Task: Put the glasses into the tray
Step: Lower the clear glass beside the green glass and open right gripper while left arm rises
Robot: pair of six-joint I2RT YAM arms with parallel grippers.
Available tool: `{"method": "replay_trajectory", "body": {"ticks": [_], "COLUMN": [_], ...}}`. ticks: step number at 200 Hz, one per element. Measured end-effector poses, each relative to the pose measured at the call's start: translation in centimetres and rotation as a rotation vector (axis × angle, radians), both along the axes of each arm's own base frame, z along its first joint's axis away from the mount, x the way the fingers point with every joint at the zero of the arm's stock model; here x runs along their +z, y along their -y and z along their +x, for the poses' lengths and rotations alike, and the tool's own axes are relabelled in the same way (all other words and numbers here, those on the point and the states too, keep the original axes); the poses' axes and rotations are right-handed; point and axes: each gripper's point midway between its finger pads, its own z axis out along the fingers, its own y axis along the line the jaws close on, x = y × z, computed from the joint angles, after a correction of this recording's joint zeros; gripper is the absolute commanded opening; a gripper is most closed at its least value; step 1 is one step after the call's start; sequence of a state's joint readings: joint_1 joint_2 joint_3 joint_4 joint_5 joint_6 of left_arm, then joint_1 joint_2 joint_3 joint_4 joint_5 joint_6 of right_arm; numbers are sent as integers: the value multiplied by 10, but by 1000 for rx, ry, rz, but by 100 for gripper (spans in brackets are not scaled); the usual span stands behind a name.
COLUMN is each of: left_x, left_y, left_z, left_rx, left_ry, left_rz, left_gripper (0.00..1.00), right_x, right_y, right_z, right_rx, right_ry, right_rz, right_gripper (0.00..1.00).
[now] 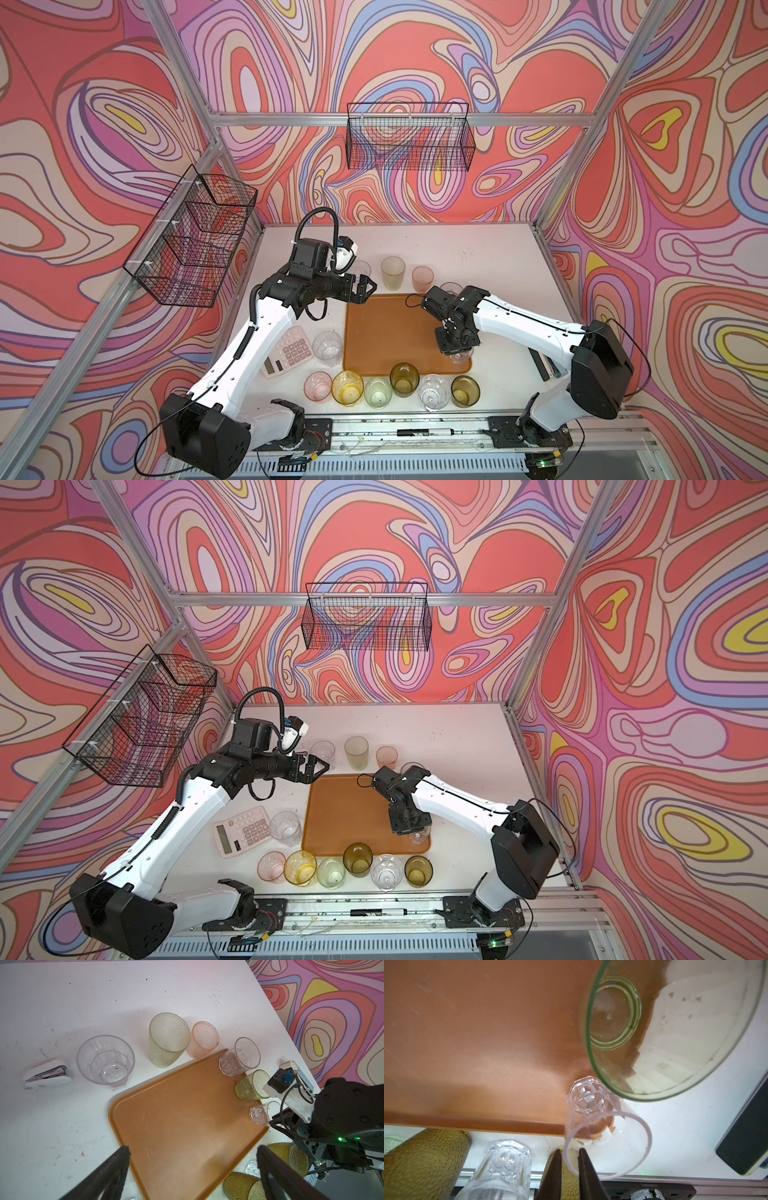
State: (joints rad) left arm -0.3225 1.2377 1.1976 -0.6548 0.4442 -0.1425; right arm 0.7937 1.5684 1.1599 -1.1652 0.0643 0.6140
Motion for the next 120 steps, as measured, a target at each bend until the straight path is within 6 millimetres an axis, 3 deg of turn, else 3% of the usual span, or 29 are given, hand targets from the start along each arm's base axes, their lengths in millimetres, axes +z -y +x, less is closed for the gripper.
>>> {"method": "replay_trajectory", "body": {"ticks": [35,95,120], "left_x": [-7,-36,-38], "left_y": [1,-1,0], "left_z": [2,15,23], "left_rx": [0,31,52], "left_ry": [-20,-121,-141], "left_rz": [7,65,91], "left_gripper": [96,96,96], "right_x": [8,42,52], "right_y": [-2,-5,-6], "right_z": [4,21,31], "right_rx": [2,9,17], "right_ry": [39,209,280], "right_rz": [22,107,119], "right_gripper": [21,26,27]}}
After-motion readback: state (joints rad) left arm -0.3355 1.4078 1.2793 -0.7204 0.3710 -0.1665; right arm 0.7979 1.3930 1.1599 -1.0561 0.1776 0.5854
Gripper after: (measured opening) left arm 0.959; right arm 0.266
